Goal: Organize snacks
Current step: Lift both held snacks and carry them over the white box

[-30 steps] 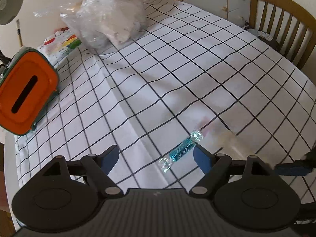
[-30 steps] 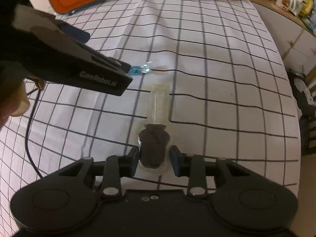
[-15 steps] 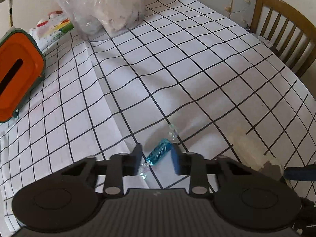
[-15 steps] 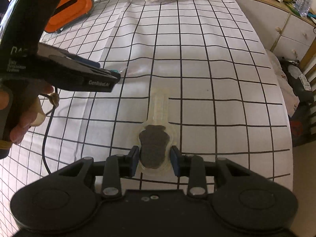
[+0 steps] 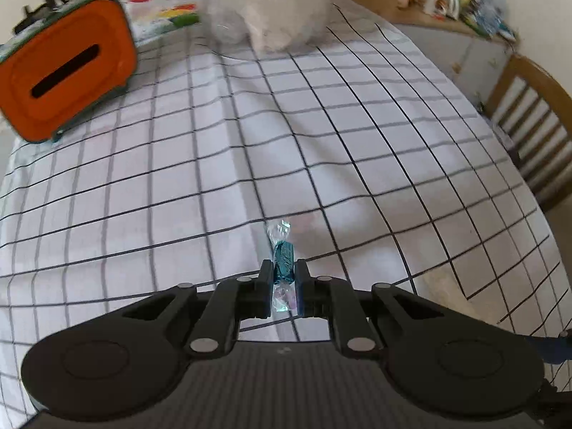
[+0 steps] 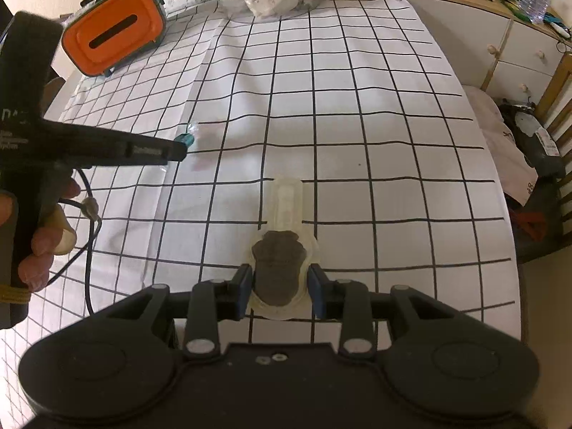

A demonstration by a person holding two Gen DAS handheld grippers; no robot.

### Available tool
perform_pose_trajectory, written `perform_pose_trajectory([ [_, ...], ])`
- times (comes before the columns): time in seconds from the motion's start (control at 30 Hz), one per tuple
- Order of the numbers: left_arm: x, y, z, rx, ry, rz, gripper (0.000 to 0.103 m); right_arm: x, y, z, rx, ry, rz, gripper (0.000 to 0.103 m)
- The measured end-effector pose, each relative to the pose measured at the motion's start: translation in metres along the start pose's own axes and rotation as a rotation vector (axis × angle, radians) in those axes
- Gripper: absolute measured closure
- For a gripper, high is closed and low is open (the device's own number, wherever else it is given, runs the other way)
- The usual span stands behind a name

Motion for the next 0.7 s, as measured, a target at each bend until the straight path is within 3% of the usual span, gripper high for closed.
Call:
perform_pose_trajectory([
  [0.4,-0.015,-0.057,-0.026,0.013,-0.073,-0.007,0.091,0.000,-0.048,-0.017,0.058,-0.019,0.074,0.071],
  [0.7,-0.003,-0.110,-0.062,0.009,-0.092,0.013,0.091,-0.001,-0.092,-0.044,0.093,-0.063,0.137,0.071],
])
Point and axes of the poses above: each gripper's, at about its wrist camera, not at the fingertips, and y roughly the way its jaws point, x to its right, z to its top, the point moved 2 cm from there along y, roughly the way its jaws point, and after that the axes turned 10 degrees about -x, right-handed, at the moved point
